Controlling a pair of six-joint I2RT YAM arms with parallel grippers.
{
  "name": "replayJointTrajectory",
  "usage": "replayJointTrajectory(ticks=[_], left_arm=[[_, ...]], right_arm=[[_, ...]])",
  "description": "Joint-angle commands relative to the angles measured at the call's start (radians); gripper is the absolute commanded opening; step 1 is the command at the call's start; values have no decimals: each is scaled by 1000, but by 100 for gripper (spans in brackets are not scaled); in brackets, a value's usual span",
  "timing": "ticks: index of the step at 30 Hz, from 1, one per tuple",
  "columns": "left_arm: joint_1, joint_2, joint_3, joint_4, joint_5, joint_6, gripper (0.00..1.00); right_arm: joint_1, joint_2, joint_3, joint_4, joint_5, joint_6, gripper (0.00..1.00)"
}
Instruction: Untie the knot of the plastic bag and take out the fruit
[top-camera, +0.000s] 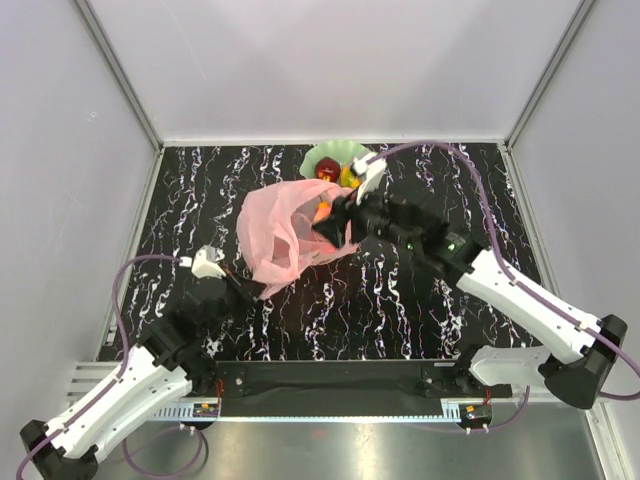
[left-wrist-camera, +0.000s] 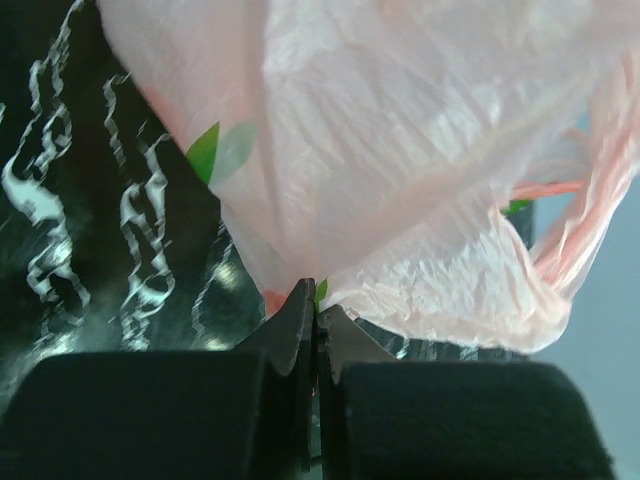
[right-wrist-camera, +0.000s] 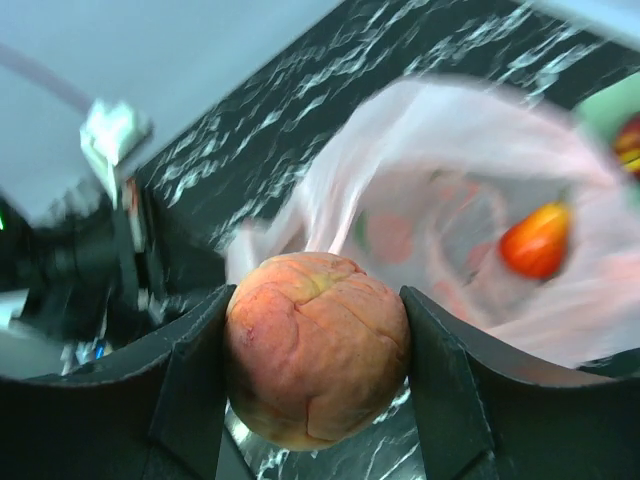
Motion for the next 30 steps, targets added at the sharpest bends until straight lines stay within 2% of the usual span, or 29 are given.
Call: replayJointTrajectory(ticks=[1, 5, 9, 10, 12, 19, 24, 27, 28, 30], left_arm=[[1, -49, -45, -37, 73, 1, 0], [1, -181, -45, -175, 111, -13, 0], [0, -293, -14, -292, 137, -27, 0], [1, -318, -5, -312, 151, -30, 0], [0, -335, 23, -352, 160, -33, 0], [1, -379, 114, -401, 139, -33, 0], [3, -367, 181, -418, 92, 1, 0], [1, -344, 193, -416, 79, 8, 0], [1, -341, 191, -409, 79, 7, 0], [1, -339, 178, -393, 81, -1, 0]], right_arm=[[-79, 52, 141, -38, 170, -16, 0], [-199, 172, 270, -50, 285, 27, 0], [-325, 338, 457, -62, 261, 64, 0], [-358, 425, 499, -84, 255, 61, 0], [-377, 517, 621, -114, 239, 46, 0], [-419, 902, 858, -171, 244, 46, 1], [-432, 1068, 1008, -185, 228, 55, 4], [-440, 1168, 1122, -248, 207, 55, 16], [-445, 1201, 1140, -256, 205, 53, 41], [-451, 1218, 1166, -262, 195, 47, 56]])
